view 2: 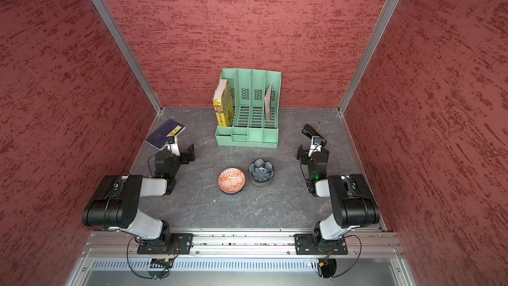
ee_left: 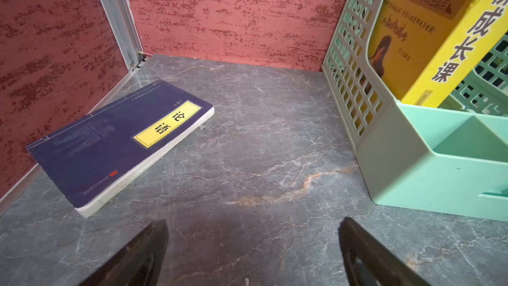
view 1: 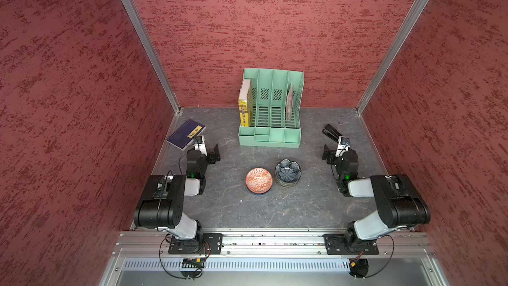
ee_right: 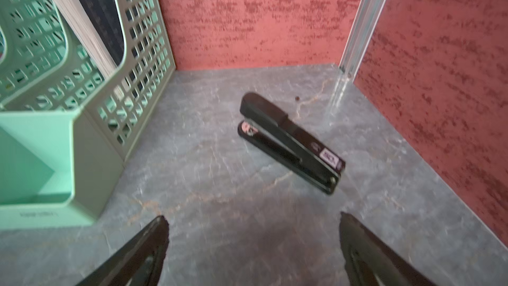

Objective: Stack the bowls
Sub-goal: Reset both arms

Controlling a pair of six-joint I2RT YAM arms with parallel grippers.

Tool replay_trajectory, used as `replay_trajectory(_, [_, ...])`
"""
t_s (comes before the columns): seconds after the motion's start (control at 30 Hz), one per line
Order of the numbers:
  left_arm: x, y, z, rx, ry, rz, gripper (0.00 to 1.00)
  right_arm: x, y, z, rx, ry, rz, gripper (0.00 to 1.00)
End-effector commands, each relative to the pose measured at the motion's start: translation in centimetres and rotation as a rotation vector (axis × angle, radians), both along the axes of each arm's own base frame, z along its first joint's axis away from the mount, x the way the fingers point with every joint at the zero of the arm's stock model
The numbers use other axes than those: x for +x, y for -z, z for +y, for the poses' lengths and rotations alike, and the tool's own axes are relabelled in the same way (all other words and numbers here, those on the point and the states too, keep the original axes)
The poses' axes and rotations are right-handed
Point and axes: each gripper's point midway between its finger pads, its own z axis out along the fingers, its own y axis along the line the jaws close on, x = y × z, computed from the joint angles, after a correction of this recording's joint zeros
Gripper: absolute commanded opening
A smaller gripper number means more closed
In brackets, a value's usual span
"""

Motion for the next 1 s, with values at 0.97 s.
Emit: replay_trajectory(0.97, [0.46, -1.05, 0.07, 0.011, 0.004, -0.035, 1.00, -0.13, 0.04, 0.22, 0.012, -0.019, 0.011, 0.99])
